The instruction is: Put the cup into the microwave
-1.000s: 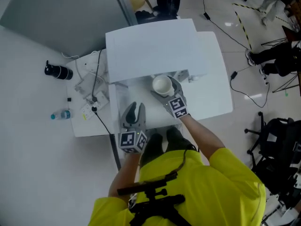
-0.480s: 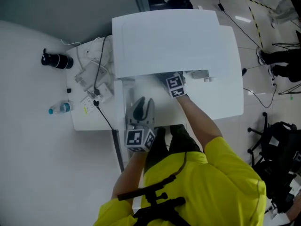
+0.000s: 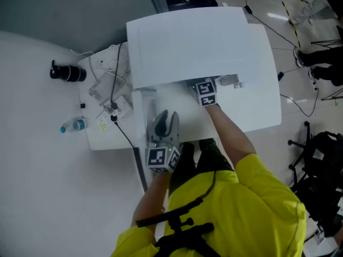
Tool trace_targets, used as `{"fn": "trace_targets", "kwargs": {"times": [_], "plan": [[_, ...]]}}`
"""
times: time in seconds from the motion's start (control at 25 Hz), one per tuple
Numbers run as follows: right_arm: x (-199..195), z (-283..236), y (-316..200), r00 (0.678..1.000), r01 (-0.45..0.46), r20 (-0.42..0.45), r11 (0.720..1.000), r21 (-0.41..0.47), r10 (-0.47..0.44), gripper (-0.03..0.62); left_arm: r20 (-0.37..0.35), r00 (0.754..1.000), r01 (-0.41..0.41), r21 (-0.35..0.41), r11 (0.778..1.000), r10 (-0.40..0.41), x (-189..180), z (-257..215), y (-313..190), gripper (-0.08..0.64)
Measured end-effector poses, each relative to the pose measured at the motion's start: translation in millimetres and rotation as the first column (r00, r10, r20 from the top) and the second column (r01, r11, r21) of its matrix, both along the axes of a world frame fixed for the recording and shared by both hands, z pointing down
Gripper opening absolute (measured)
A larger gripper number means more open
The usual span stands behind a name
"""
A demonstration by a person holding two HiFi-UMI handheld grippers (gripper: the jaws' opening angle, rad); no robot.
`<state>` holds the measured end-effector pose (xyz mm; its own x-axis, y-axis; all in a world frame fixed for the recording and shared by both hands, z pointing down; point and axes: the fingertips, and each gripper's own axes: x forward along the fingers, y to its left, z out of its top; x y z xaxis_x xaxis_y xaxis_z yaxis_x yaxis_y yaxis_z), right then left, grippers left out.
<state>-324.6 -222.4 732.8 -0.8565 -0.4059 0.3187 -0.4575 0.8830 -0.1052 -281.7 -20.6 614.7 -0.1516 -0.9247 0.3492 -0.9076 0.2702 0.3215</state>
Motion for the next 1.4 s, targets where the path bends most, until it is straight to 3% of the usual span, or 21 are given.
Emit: {"fn": "trace_targets", "kwargs": {"times": [0.28,0.48,0.56,0.68,0.72,0.8,0.88,0.96,1.12,1.4], "plan": [[75,-48,89,0.998,0.057,0.021,0.995,-0.081,-0.056,0.511,0.016,1.000,-0.011,0.030,0.999,0.011,8,-25,9,0.110],[143,-161,158,0.982,0.128,0.147,0.990,-0.065,-0.118,0.404,-0.005,0.999,-0.032,0.061,0.998,0.032,23,-69,33,0.110],[163,-206,165,0.974,0.127,0.192,0.992,-0.016,-0.121,0.399,-0.002,0.999,-0.047,0.096,0.994,0.047,28,-89,37,0.110],[195,-255,159,0.968,0.060,0.242,0.997,0.048,-0.070,0.313,0.014,0.997,-0.079,0.163,0.983,0.078,36,-116,38,0.110],[206,-266,156,0.964,0.029,0.261,0.998,0.052,-0.042,0.252,0.013,0.996,-0.085,0.178,0.980,0.085,38,-121,40,0.110],[227,-282,150,0.956,-0.036,0.293,0.998,0.048,0.020,0.200,-0.003,0.996,-0.091,0.205,0.974,0.094,43,-130,44,0.110],[244,-289,143,0.948,-0.096,0.309,0.995,0.033,0.082,0.045,-0.020,0.995,-0.093,0.232,0.968,0.101,47,-138,46,0.110],[254,-290,137,0.942,-0.129,0.314,0.992,0.007,0.120,0.006,-0.017,0.993,-0.110,0.266,0.958,0.118,49,-147,44,0.110],[258,-299,137,0.940,-0.137,0.317,0.990,0.017,0.125,0.006,0.008,0.992,-0.123,0.340,0.932,0.128,50,-160,39,0.109],[265,-313,141,0.937,-0.143,0.325,0.989,0.034,0.124,0.006,0.028,0.991,-0.133,0.314,0.940,0.131,56,-167,38,0.110]]}}
